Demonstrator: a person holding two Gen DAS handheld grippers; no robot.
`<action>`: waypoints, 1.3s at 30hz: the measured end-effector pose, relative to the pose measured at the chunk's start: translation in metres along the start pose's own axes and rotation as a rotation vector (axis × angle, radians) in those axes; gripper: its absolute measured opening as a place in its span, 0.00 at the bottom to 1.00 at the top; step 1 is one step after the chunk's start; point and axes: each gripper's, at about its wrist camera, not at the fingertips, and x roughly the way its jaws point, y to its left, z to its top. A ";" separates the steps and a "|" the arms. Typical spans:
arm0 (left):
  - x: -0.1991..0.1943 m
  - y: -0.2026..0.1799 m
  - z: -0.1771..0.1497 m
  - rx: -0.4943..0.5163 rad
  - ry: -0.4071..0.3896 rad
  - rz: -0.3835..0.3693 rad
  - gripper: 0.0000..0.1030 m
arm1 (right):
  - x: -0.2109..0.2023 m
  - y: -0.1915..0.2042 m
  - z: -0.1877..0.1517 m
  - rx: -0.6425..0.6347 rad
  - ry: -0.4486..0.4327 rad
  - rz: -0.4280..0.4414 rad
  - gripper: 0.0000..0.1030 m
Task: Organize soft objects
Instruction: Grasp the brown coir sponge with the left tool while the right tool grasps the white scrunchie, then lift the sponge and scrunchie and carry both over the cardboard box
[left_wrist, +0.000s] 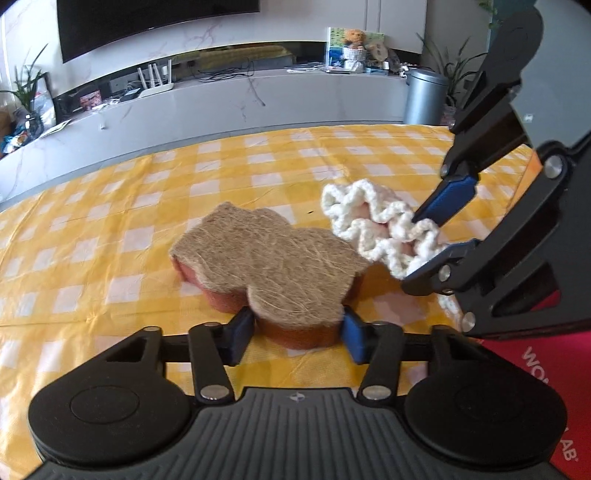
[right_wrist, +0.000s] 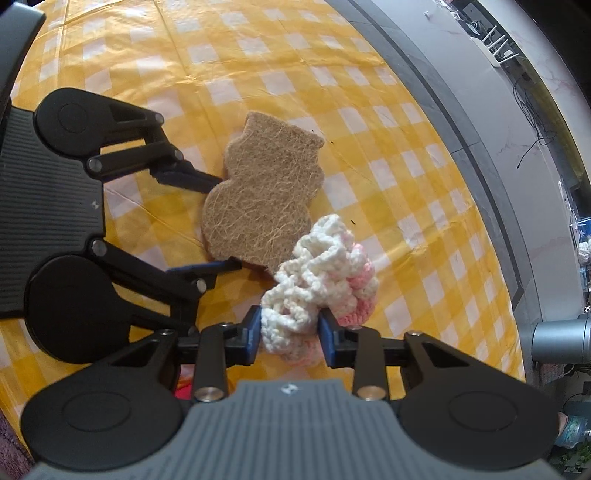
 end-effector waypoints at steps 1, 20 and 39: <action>-0.001 0.000 0.000 0.007 -0.005 0.004 0.52 | 0.000 0.001 0.000 0.001 -0.001 -0.002 0.31; -0.092 0.040 -0.009 0.035 -0.055 0.064 0.46 | -0.069 0.030 0.008 0.144 -0.198 -0.086 0.25; -0.222 0.033 -0.058 -0.015 -0.128 0.026 0.46 | -0.175 0.132 -0.078 0.469 -0.464 0.057 0.25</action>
